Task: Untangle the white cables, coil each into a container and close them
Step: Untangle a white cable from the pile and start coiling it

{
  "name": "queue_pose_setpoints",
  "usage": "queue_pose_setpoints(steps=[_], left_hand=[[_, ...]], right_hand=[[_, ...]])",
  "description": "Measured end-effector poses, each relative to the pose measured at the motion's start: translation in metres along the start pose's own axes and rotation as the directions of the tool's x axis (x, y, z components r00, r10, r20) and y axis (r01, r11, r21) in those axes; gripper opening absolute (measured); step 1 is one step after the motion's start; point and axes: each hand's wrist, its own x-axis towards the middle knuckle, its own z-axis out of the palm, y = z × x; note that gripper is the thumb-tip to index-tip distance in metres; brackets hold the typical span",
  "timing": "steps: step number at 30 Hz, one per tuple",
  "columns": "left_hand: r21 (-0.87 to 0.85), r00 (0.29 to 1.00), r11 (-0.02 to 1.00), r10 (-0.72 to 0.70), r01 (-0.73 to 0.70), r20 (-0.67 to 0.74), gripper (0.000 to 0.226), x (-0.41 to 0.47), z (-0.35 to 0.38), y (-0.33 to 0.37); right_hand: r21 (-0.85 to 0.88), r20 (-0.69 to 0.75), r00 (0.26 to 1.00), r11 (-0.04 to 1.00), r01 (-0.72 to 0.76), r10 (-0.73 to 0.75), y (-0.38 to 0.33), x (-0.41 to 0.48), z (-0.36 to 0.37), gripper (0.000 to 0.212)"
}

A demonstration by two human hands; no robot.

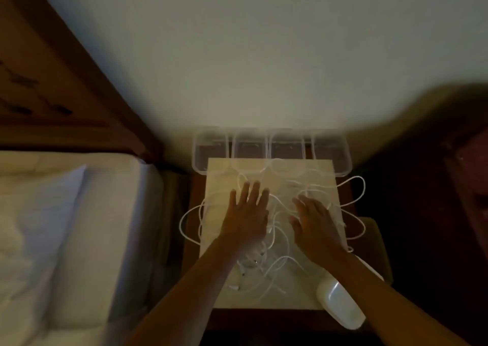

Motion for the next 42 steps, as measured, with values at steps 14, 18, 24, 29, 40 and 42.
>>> queue_pose_setpoints(steps=[14,18,24,29,40,42], left_hand=[[0.303,0.947,0.952,0.062,0.039,-0.314,0.025,0.050,0.042,-0.001],[0.052,0.799,0.998,0.050,-0.023,-0.599,0.018,0.031,-0.006,0.008],[-0.439,0.753,0.853,-0.088,-0.282,-0.653,0.021,-0.009,-0.084,0.037],[-0.623,0.692,0.666,-0.218,-0.410,-0.688,0.022,-0.038,-0.140,0.056],[-0.758,0.825,0.460,-0.088,-0.463,-0.558,0.024,-0.073,-0.196,0.084],[-0.756,0.817,0.408,-0.042,-0.511,-0.575,0.023,-0.082,-0.205,0.092]], right_hand=[[-0.025,-0.160,0.965,0.979,0.204,-0.206,0.015,0.047,0.053,0.043],[0.294,-0.276,0.956,0.939,0.178,-0.095,0.009,0.030,0.023,0.038],[0.544,-0.335,0.941,0.807,0.230,-0.043,0.006,0.009,-0.017,0.036],[0.548,-0.337,0.941,0.809,0.211,-0.017,0.020,-0.002,-0.030,0.039],[0.410,-0.662,0.745,0.789,0.458,-0.088,-0.026,-0.019,-0.090,0.087],[0.439,-0.562,0.819,0.796,0.417,-0.119,-0.035,-0.015,-0.107,0.073]])
